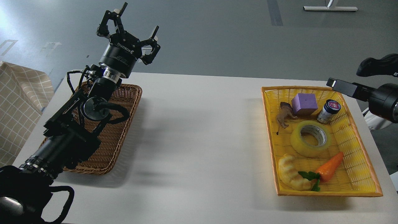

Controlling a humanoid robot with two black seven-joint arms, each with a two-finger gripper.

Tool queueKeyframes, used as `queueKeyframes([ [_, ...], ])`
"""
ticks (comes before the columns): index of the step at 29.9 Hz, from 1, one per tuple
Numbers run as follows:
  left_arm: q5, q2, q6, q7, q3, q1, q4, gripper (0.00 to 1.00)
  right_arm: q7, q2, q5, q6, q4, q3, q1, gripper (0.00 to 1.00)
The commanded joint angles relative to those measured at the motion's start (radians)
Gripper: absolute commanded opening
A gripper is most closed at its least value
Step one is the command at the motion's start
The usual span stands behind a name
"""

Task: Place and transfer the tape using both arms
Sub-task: 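Move the right gripper over the yellow tape roll in the tray, then lower the right gripper and grasp the yellow tape roll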

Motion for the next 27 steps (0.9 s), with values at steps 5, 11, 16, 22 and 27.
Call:
queueKeyframes([
  [5, 0.0, 0.0, 0.0, 0.0, 0.0, 0.002, 0.0, 0.98, 0.001, 0.001, -0.087, 0.0, -0.002, -0.048, 0.001, 1.0],
  [11, 0.0, 0.0, 0.0, 0.0, 0.0, 0.002, 0.0, 0.98, 0.006, 0.001, -0.127, 0.0, -0.002, -0.054, 0.001, 0.99],
  [16, 0.0, 0.0, 0.0, 0.0, 0.0, 0.002, 0.0, 0.98, 0.03, -0.002, -0.137, 0.0, -0.002, -0.121, 0.022, 0.99],
  [22, 0.0, 0.002, 0.0, 0.0, -0.001, 0.002, 0.0, 0.98, 0.032, -0.001, -0.194, 0.0, -0.008, -0.175, 0.033, 0.99],
  [27, 0.0, -0.003, 0.0, 0.0, -0.001, 0.002, 0.0, 0.98, 0.031, 0.007, -0.225, 0.0, -0.008, -0.224, 0.036, 0.97],
])
